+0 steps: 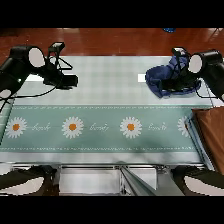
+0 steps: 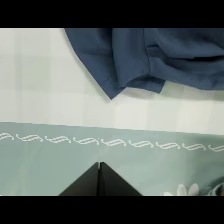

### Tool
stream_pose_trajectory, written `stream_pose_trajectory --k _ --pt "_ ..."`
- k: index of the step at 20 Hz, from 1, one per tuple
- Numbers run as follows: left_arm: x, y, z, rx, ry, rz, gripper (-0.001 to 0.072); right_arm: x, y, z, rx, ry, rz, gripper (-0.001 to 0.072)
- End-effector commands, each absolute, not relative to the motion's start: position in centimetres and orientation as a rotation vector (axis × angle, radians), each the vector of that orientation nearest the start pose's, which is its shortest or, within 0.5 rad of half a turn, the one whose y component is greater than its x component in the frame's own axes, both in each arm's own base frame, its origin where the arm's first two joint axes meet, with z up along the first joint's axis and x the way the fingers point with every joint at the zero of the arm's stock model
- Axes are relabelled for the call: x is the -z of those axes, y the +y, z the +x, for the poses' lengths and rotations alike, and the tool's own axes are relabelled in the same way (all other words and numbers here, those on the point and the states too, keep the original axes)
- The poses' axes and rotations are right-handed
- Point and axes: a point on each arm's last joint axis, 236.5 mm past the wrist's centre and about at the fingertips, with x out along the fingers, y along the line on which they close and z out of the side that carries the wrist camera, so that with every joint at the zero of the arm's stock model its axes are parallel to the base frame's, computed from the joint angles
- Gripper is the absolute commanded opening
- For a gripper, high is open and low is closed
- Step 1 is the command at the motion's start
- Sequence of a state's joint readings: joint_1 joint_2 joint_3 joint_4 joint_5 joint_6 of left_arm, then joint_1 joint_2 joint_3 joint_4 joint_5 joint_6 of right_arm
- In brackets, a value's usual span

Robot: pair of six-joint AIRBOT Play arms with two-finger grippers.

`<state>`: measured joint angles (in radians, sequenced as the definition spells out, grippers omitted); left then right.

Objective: Fold the shirts.

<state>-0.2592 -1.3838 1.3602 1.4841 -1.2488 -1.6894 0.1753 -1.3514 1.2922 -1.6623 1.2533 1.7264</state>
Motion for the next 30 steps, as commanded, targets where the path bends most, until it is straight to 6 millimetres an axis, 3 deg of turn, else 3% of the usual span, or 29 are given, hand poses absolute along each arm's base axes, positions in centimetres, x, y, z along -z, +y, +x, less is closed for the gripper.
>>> stream_pose_trajectory --k 1,13,14,17,18,19,20,21,22,26,28,30 --pt "-3.3 -12.4 39.5 0.199 1.289 -0.012 0.0021 -2.2 4.9 39.3 0.006 1.3 -0.064 0.0024" --pt "-3.3 -12.5 39.7 0.2 1.28 -0.014 0.0021 -2.2 5.0 39.4 0.004 1.297 -0.061 0.0024" --pt "-3.4 -12.5 39.8 0.201 1.272 -0.015 0.0021 -2.4 5.1 40.0 -0.001 1.27 -0.06 0.0024" --pt "-3.7 -12.7 40.6 0.203 1.235 -0.021 0.0021 -4.5 4.3 44.8 0.006 1.049 -0.127 0.0026" --pt "-3.9 -12.8 41.3 0.205 1.207 -0.026 0.0022 -5.7 3.6 46.8 0.024 0.952 -0.178 0.0056" --pt "-4.1 -12.8 41.9 0.203 1.178 -0.024 0.0029 -6.9 2.7 48.6 0.051 0.863 -0.216 0.0251" --pt "-4.3 -12.5 42.6 0.194 1.149 -0.011 0.0137 -7.8 1.7 50.4 0.077 0.781 -0.229 0.0413" --pt "-4.5 -12.0 43.3 0.179 1.12 0.015 0.0393 -8.2 0.5 51.8 0.108 0.725 -0.218 0.0414" --pt "-4.5 -11.5 43.8 0.163 1.102 0.036 0.0513 -7.9 -1.1 53.1 0.151 0.684 -0.16 0.0413" --pt "-4.0 -9.8 44.4 0.12 1.099 0.094 0.051 -2.7 -8.0 56.1 0.286 0.72 0.094 0.0413" --pt "-3.5 -9.8 44.4 0.118 1.112 0.095 0.051 1.0 -9.3 57.3 0.288 0.802 0.158 0.0411" --pt "-3.0 -9.8 44.4 0.119 1.123 0.098 0.051 4.4 -9.3 58.3 0.266 0.879 0.208 0.041"
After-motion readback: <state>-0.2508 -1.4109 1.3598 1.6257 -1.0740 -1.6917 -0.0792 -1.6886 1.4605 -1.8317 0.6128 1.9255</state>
